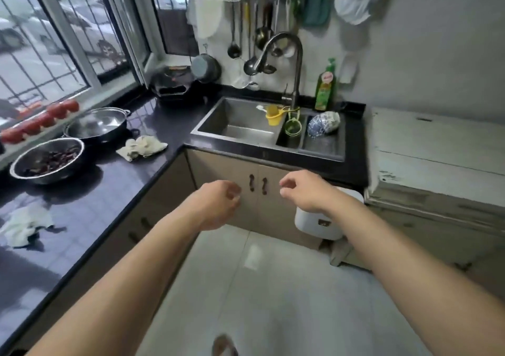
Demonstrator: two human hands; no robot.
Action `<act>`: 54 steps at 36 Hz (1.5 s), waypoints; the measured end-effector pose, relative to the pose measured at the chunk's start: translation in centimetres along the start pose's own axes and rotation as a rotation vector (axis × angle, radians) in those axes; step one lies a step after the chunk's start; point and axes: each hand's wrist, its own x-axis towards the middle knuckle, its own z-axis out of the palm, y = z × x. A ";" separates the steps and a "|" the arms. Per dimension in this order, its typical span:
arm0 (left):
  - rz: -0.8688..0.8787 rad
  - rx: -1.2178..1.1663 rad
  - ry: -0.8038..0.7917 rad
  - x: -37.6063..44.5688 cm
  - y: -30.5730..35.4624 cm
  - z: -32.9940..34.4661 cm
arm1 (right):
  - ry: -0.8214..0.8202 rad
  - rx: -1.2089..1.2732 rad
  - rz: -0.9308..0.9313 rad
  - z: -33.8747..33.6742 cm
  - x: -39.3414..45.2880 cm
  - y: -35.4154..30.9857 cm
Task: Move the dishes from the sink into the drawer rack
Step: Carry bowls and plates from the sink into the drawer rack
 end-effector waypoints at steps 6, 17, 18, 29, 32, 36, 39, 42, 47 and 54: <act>0.009 -0.035 -0.085 8.5 0.0 1.2 | -0.016 -0.007 0.041 -1.9 7.3 2.0; 0.097 -0.078 -0.094 27.6 4.1 -0.4 | 0.067 0.140 0.191 -7.9 22.6 8.8; 0.107 -0.082 -0.098 29.4 4.9 -0.3 | 0.105 0.184 0.223 -8.5 23.8 10.0; 0.078 -0.156 -0.180 41.2 8.8 2.5 | 0.200 0.450 0.371 -8.5 34.6 18.6; 0.058 -0.116 -0.197 45.5 9.4 2.8 | 0.227 0.487 0.363 -9.4 39.3 20.4; 0.041 -0.039 -0.208 50.8 10.7 2.5 | 0.208 0.540 0.424 -9.7 44.3 22.9; 0.016 -0.035 -0.230 53.8 11.6 2.2 | 0.190 0.604 0.477 -8.9 47.2 24.5; -0.016 -0.065 -0.199 57.0 12.0 2.4 | 0.179 0.643 0.541 -8.5 50.1 25.9; -0.074 -0.120 -0.231 60.0 11.4 3.5 | 0.252 0.569 0.567 -9.1 54.7 29.5; -0.106 -0.130 -0.284 62.7 10.9 3.9 | 0.648 0.314 0.661 -14.7 62.1 34.7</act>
